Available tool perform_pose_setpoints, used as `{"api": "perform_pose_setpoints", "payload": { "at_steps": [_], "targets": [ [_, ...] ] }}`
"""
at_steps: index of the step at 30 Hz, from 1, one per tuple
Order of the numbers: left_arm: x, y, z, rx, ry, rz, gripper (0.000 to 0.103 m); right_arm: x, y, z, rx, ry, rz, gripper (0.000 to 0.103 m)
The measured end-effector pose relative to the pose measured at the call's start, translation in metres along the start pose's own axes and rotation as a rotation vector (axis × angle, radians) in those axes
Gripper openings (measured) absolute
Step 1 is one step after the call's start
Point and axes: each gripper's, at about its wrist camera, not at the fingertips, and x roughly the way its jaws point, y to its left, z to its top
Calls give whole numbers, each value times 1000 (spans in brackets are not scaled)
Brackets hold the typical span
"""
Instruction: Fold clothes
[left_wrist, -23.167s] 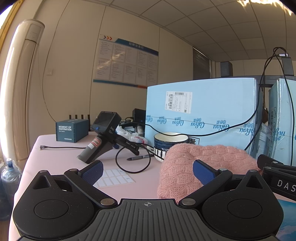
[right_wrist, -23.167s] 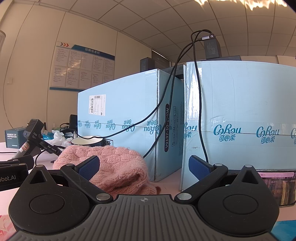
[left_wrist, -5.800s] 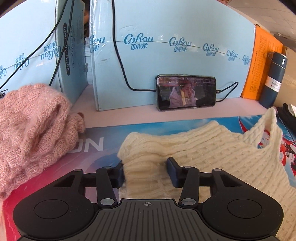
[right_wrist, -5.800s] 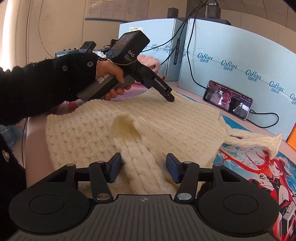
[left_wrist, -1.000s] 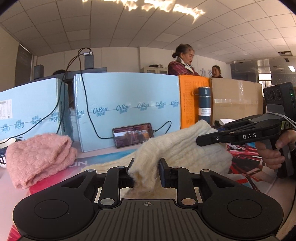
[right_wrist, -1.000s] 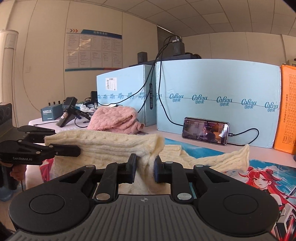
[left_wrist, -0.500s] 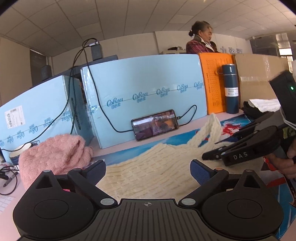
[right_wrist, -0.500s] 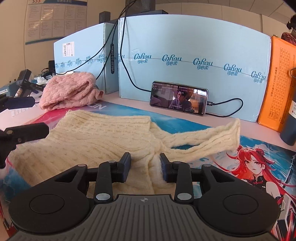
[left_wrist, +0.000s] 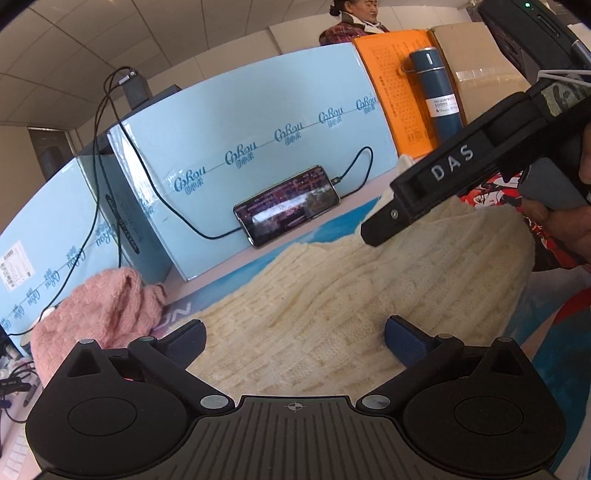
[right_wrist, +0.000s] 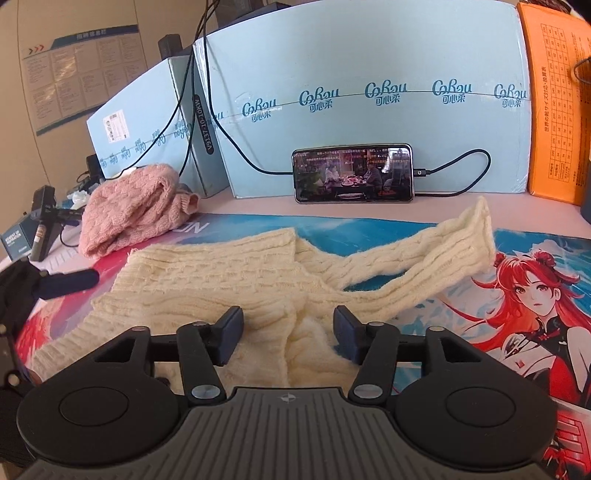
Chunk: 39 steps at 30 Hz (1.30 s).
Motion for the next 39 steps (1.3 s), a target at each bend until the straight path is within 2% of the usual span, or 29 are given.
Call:
{"api": "perform_pose_setpoints", "payload": {
  "at_steps": [2, 6, 8, 9, 11, 14, 18, 19, 20, 21, 22, 23, 27, 31, 35, 39],
  "targets": [
    [0, 3, 0, -16, 3, -11, 103, -10, -12, 6, 53, -64, -26, 80],
    [-1, 8, 1, -42, 1, -38, 103, -14, -33, 15, 112, -146, -285, 88],
    [-3, 15, 3, -70, -7, -65, 103, -6, -49, 20, 173, -108, -416, 88],
    [-6, 22, 3, -92, -19, -78, 103, -1, -59, 22, 215, -77, -444, 88],
    [-10, 34, 5, -127, -47, -77, 103, 6, -78, 26, 307, -48, -414, 88],
    [-9, 58, 10, -177, -79, -27, 103, 16, -100, 28, 426, -25, -351, 88],
    [13, 82, 10, -197, -34, 24, 103, 32, -100, 33, 407, -15, -361, 88],
    [20, 86, 10, -195, -22, 28, 103, 35, -99, 33, 396, -15, -361, 85],
    [27, 90, 9, -201, -6, 24, 103, 38, -98, 34, 386, -19, -361, 69],
    [35, 95, 9, -208, 10, 21, 103, 41, -98, 34, 377, -15, -359, 38],
    [43, 98, 9, -221, 23, 20, 103, 43, -96, 35, 368, -11, -356, 26],
    [50, 101, 9, -237, 34, 18, 103, 44, -93, 37, 359, -13, -353, 21],
    [68, 108, 5, -304, 84, -9, 103, 36, -67, 51, 256, -72, -339, 20],
    [73, 116, -3, -353, 121, -18, 103, 20, -26, 74, 164, -125, -275, 20],
    [71, 121, -5, -386, 106, -15, 103, 25, 28, 84, 51, -95, -174, 20],
    [70, 125, -8, -416, 106, 1, 103, 56, 68, 73, -48, 13, -128, 20]
  ]
}}
